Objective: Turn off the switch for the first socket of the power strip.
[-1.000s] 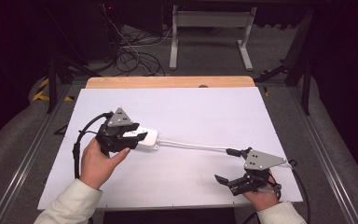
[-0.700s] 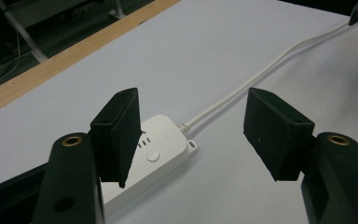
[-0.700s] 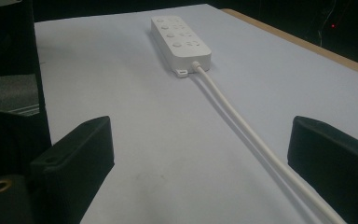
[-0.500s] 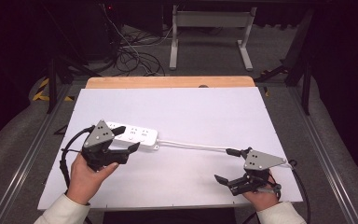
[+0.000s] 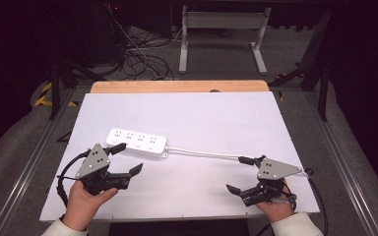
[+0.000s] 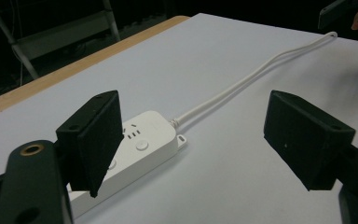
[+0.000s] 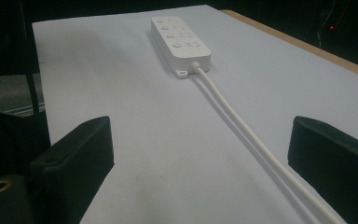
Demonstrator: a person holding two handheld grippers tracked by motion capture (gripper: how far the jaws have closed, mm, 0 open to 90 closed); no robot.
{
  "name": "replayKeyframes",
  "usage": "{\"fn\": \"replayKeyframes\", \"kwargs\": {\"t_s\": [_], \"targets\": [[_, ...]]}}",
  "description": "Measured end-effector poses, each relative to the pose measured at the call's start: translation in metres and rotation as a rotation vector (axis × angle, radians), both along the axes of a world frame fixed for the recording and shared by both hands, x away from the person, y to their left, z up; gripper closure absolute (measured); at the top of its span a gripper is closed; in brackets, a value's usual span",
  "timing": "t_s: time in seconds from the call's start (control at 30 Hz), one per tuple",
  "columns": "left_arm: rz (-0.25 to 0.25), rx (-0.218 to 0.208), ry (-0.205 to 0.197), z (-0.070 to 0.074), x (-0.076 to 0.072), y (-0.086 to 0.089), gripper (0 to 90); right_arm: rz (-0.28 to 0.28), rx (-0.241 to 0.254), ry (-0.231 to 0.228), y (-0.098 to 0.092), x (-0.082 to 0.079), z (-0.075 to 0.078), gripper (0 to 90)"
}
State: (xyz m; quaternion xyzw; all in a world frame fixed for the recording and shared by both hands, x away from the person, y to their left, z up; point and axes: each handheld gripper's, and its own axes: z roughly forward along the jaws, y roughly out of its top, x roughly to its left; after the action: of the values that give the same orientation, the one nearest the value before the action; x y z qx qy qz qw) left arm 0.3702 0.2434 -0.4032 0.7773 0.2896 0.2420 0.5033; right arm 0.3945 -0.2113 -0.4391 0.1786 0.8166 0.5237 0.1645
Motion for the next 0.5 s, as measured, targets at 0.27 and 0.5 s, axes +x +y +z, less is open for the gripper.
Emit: {"fn": "replayKeyframes", "kwargs": {"t_s": [0.27, 0.5], "targets": [[-0.01, -0.007, 0.033, -0.018, -0.004, 0.009, 19.1, -0.001, -0.001, -0.005, 0.0, 0.0, 0.0, 7.3], [-0.001, -0.017, 0.045, -0.035, -0.007, 0.018, 18.5, -0.001, 0.001, -0.005, 0.0, 0.0, 0.0, 7.2]]}}
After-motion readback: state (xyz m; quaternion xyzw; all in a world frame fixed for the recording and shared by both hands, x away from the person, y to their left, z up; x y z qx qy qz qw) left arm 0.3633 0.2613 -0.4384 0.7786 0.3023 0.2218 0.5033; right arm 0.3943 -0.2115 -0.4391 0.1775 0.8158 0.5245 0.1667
